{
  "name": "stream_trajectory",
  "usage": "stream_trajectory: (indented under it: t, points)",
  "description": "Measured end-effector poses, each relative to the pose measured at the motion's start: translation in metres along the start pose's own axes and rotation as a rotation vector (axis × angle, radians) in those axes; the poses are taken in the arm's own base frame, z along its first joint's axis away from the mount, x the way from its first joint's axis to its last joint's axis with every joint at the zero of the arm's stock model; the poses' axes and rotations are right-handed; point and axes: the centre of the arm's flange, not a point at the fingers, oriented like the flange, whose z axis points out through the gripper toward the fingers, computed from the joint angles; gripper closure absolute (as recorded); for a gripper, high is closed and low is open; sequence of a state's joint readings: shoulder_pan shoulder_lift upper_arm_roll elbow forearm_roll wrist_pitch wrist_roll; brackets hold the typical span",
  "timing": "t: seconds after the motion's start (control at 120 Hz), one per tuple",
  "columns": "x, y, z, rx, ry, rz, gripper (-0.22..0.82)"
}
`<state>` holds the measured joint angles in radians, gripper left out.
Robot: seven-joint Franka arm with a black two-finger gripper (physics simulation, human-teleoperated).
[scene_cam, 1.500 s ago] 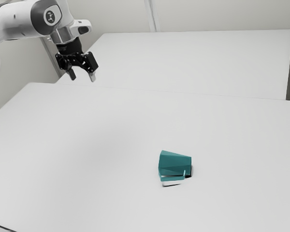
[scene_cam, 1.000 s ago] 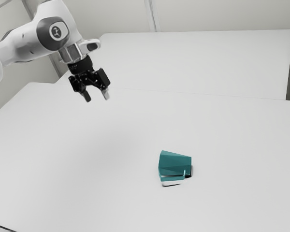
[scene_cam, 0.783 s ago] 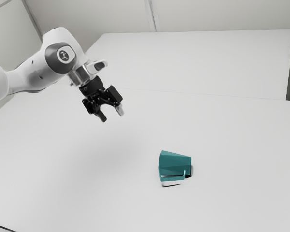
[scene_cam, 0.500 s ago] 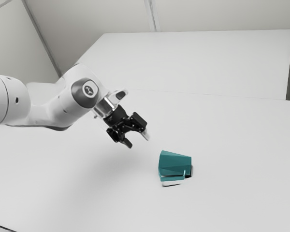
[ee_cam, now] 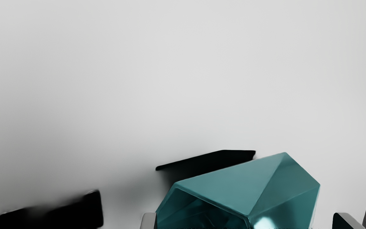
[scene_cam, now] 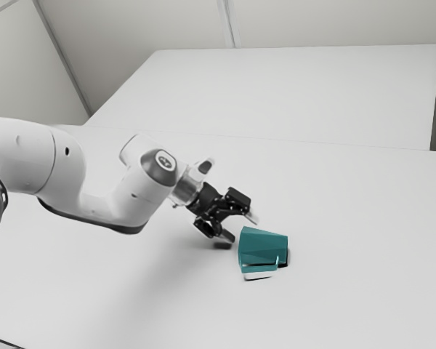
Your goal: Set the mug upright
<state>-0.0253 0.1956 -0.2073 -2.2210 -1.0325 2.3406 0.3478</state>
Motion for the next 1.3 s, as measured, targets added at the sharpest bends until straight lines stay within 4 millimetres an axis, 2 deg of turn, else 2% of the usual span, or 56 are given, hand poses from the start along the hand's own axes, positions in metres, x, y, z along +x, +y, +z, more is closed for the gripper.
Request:
stream_trajectory:
  t: [0.283,0.325,0.433,0.5,0.633,0.783,0.933,1.058,1.225,1.3]
  points:
    - [-0.015,0.016,0.019,-0.043,-0.019,0.051,0.01]
    - [-0.016,0.018,0.021,-0.049,-0.020,0.057,0.09]
    - [-0.017,0.021,0.021,-0.060,-0.018,0.070,0.39]
    - [-0.016,0.025,0.019,-0.066,-0.012,0.084,0.52]
    - [-0.021,0.047,0.019,-0.080,-0.013,0.139,0.66]
    - [-0.027,0.071,0.017,-0.094,-0.010,0.198,0.73]
    - [-0.035,0.090,0.003,-0.097,0.013,0.249,0.76]
    - [-0.040,0.106,-0.022,-0.091,0.040,0.296,0.77]
    - [-0.036,0.134,-0.070,0.092,0.014,0.469,0.78]
    - [-0.028,0.131,-0.091,0.192,-0.010,0.497,0.78]
